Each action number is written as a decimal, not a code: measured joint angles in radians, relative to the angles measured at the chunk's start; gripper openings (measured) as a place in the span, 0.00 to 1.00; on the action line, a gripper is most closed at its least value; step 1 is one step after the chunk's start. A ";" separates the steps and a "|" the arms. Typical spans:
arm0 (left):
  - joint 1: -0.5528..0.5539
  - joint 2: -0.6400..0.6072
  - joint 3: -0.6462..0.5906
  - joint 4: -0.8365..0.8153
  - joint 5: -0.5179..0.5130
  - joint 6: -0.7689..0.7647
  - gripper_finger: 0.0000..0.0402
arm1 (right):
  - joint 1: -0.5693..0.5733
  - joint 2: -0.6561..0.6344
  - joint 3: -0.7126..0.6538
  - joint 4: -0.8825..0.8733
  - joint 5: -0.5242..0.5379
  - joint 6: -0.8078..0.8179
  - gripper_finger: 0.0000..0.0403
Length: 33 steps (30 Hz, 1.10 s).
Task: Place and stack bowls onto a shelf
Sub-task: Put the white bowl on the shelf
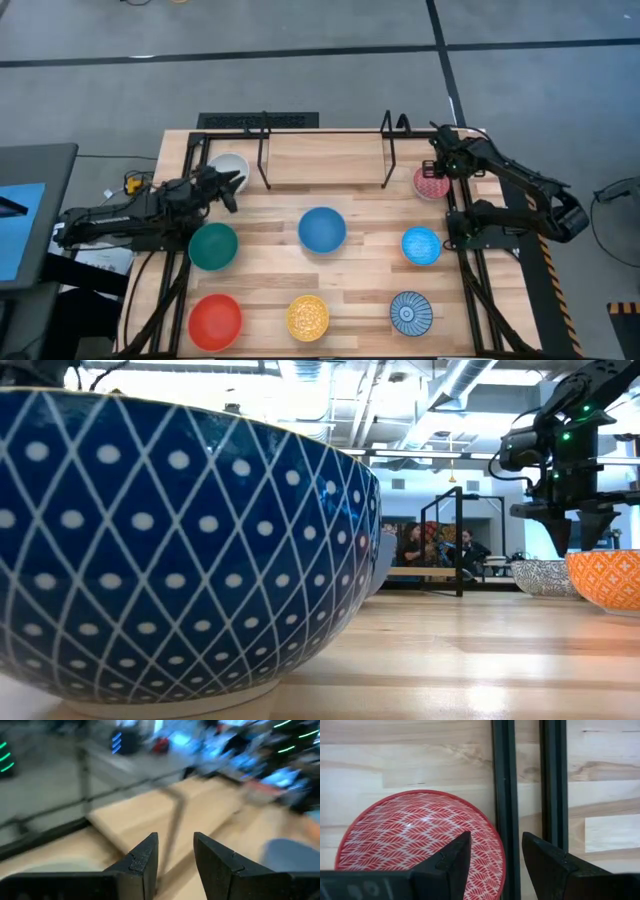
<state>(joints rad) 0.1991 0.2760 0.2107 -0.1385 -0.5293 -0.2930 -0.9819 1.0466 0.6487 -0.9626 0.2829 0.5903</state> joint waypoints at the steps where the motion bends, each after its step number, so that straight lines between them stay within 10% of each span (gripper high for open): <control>1: 0.014 0.024 0.030 -0.068 -0.018 -0.021 0.27 | 0.007 0.000 0.000 0.004 0.000 -0.001 0.50; 13: 0.292 0.370 0.347 -0.448 -0.046 -0.175 0.27 | 0.146 0.000 0.009 0.039 -0.021 -0.006 0.50; 25: 0.678 0.682 0.485 -0.523 0.177 -0.060 0.27 | 0.424 -0.002 0.173 0.091 -0.098 -0.096 0.50; 33: 0.680 0.754 0.553 -0.629 0.181 -0.107 0.27 | 0.609 -0.002 0.220 0.297 -0.099 -0.171 0.50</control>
<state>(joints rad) 0.8787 1.0305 0.7635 -0.7671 -0.3480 -0.4003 -0.3730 1.0443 0.8686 -0.6655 0.1838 0.4189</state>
